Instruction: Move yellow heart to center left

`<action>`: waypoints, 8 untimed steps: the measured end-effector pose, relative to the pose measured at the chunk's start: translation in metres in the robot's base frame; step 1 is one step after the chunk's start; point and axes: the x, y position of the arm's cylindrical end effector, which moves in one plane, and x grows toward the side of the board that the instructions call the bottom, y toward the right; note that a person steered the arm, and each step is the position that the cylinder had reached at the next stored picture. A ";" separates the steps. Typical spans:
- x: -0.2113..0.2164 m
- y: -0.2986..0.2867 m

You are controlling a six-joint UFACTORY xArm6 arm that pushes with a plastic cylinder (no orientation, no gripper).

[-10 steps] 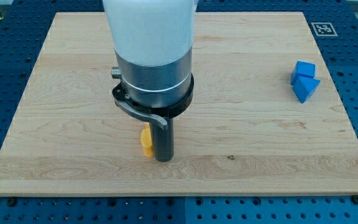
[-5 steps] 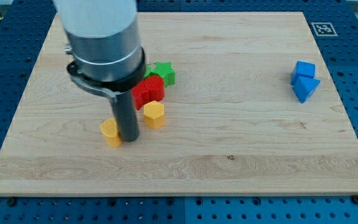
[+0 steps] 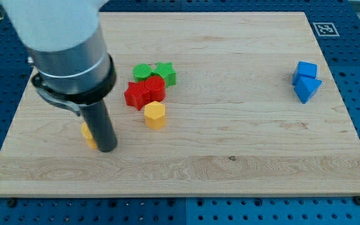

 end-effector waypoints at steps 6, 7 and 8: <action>-0.016 -0.062; -0.030 -0.060; -0.065 -0.071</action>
